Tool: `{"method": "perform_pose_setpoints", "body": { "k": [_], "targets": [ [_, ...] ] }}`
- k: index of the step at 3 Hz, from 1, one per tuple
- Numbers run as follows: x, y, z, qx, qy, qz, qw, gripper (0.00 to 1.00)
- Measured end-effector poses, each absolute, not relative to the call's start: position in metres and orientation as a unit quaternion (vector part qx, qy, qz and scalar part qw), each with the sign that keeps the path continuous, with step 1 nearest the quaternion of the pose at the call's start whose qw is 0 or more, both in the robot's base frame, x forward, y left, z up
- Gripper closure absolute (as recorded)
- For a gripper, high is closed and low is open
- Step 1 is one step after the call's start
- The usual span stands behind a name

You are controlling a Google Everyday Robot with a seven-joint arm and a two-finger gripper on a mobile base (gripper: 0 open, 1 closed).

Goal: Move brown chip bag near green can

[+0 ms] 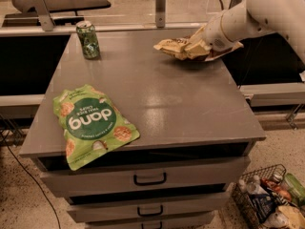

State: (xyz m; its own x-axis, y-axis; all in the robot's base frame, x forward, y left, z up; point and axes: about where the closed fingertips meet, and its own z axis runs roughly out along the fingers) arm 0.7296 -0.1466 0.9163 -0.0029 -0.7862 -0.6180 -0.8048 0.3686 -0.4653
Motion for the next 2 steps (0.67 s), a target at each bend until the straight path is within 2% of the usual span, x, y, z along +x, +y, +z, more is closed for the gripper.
{"method": "perform_pose_setpoints", "body": {
  "k": [2],
  "targets": [
    [0.757, -0.081, 0.922, -0.639, 0.618, 0.011, 0.458, 1.0]
  ]
}}
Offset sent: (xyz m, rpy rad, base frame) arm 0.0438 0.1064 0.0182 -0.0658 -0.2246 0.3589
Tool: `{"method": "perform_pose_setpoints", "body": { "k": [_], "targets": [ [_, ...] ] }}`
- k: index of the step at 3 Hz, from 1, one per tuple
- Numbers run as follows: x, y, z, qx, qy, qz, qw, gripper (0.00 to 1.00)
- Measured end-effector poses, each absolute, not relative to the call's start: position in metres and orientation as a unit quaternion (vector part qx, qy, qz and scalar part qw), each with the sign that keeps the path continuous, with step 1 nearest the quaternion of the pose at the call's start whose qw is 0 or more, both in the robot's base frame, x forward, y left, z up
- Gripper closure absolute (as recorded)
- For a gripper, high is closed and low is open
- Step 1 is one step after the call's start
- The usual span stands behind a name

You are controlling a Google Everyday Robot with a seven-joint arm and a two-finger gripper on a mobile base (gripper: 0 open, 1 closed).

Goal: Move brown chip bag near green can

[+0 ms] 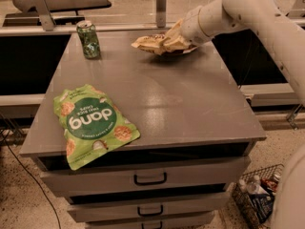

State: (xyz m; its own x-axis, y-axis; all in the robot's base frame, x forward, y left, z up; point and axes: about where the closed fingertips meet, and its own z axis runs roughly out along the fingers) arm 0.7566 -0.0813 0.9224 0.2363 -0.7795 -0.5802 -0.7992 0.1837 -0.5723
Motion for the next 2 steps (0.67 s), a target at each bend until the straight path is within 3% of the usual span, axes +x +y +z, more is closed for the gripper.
{"method": "perform_pose_setpoints", "body": {
  "k": [2],
  "targets": [
    [0.765, 0.009, 0.925, -0.725, 0.487, 0.016, 0.486, 1.0]
  ]
}}
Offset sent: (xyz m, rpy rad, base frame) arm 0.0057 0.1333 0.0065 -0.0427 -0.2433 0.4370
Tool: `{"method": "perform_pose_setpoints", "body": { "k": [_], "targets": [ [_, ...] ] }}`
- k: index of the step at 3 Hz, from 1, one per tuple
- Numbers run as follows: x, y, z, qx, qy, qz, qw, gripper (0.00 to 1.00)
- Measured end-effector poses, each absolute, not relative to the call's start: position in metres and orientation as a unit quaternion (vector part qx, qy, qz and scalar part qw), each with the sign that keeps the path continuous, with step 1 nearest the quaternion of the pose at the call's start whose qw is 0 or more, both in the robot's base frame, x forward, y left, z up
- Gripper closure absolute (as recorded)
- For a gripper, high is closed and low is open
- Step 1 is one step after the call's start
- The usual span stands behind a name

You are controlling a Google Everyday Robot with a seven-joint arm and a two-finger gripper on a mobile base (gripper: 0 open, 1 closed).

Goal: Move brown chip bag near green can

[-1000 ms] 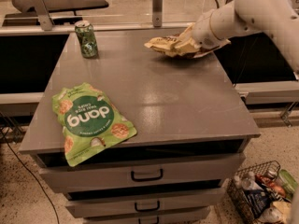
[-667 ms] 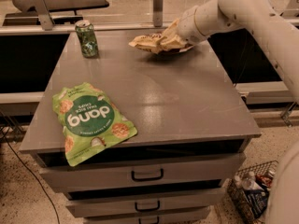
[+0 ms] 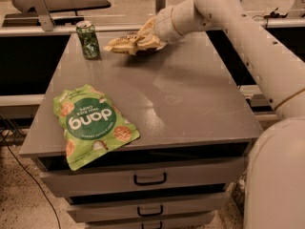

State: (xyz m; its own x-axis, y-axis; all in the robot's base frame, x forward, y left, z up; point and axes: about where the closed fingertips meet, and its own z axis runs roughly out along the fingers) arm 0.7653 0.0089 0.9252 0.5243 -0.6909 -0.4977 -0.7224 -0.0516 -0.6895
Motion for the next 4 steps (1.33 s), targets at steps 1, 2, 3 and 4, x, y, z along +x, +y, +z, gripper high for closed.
{"method": "perform_pose_setpoints", "body": {
  "k": [1, 2, 3, 4],
  "targets": [
    [0.759, 0.039, 0.922, -0.751, 0.432, 0.029, 0.498, 1.0],
    [0.749, 0.061, 0.917, -0.77, 0.384, 0.046, 0.507, 1.0],
    [0.739, 0.076, 0.911, -0.781, 0.353, 0.065, 0.511, 0.85],
    [0.735, 0.081, 0.906, -0.786, 0.339, 0.078, 0.511, 0.62]
  ]
}}
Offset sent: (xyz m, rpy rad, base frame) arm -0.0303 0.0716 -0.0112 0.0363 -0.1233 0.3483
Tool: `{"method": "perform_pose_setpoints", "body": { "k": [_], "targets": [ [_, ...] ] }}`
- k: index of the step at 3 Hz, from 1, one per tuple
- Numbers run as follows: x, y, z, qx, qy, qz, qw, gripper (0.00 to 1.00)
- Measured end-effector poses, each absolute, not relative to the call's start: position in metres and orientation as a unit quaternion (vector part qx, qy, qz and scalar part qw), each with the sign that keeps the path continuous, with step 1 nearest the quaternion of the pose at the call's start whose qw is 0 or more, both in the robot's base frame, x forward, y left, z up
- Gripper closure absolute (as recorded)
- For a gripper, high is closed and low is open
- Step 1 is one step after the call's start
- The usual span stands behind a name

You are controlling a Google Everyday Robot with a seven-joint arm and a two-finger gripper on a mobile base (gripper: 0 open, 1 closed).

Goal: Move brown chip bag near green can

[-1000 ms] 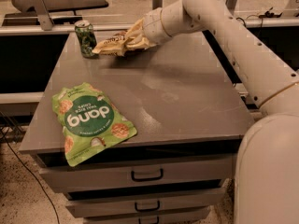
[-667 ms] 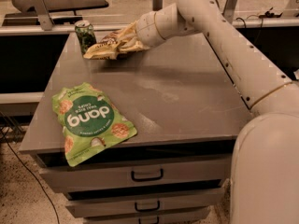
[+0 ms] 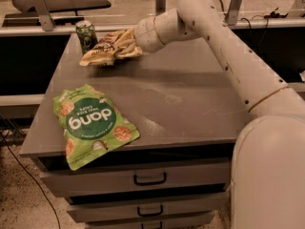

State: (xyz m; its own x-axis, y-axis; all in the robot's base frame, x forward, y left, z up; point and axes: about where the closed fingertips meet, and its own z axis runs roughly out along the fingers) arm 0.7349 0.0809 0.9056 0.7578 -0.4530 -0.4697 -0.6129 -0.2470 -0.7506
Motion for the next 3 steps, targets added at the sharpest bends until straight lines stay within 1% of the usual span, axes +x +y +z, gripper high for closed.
{"method": "perform_pose_setpoints", "body": {
  "k": [2, 3],
  "targets": [
    [0.74, 0.074, 0.899, -0.783, 0.344, 0.086, 0.512, 0.15],
    [0.746, 0.063, 0.903, -0.777, 0.353, 0.078, 0.516, 0.0]
  ]
}}
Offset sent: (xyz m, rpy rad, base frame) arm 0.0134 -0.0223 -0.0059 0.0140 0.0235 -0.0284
